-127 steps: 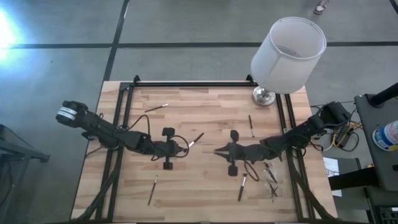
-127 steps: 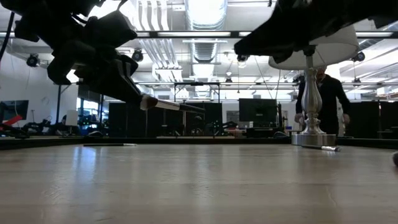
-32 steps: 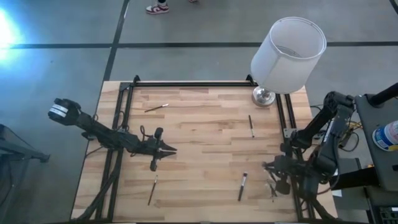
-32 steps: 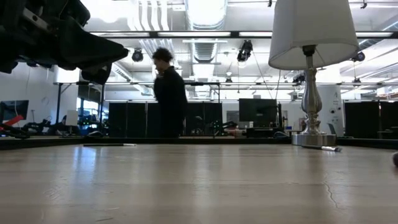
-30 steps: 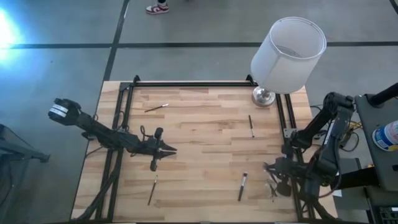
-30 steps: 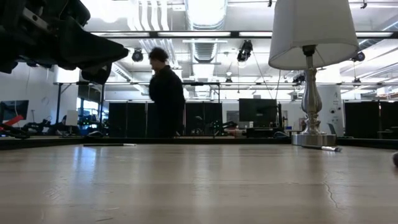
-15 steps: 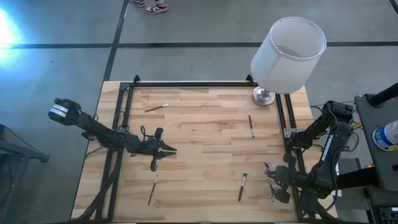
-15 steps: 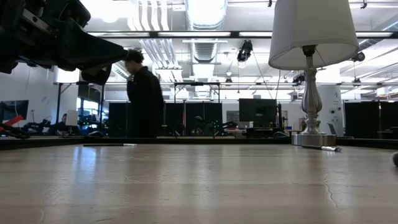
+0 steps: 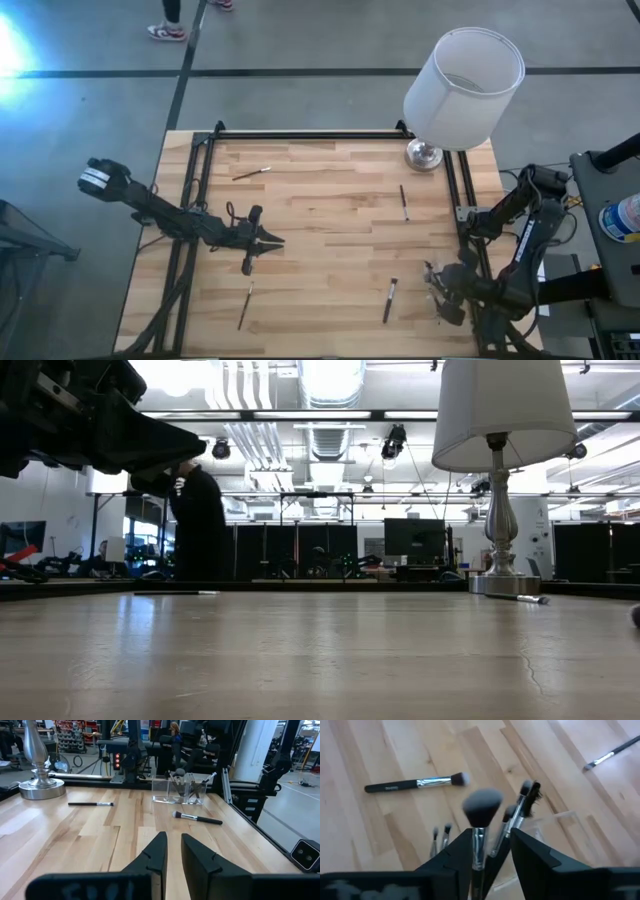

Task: Put items in baskets/containers
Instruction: Put the top powder brush into the transparent organizer, then put the eyebrow brush into the transparent organizer

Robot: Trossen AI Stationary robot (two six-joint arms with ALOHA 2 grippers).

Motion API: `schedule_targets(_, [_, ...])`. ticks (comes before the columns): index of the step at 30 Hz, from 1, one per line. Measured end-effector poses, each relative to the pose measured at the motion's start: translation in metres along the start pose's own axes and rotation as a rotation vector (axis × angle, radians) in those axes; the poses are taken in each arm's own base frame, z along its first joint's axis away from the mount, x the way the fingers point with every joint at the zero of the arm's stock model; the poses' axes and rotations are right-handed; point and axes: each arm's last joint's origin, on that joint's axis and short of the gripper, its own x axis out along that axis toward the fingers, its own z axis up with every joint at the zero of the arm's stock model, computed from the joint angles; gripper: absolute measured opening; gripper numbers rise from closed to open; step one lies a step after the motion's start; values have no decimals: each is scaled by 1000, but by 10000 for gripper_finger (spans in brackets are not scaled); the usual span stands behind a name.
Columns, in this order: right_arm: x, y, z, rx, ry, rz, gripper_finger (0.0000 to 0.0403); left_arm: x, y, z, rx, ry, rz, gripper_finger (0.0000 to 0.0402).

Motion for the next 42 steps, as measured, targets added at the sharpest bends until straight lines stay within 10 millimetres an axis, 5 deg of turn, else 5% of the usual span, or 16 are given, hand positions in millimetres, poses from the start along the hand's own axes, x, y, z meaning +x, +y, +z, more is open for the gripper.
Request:
schedule_targets(6, [-14,0,10,-10,-13,-9,127,1,0,-2,11,12,2,48])
schedule_targets(16, [-23,-1,46,35,-282,-23,73,5,0,-9,43,53,6,48])
schedule_targets(25, [22,-22,88,65,-325,-178,12,12,-3,-19,62,145,5,48])
schedule_targets(31, [57,-21,105,-24,-398,-125,8,20,3,-21,61,285,274,34])
schedule_targets(36, [86,-23,113,-91,-477,-56,8,22,31,-11,11,382,477,2])
schedule_targets(42, [113,-30,116,-128,-533,76,8,15,106,11,-176,613,657,0])
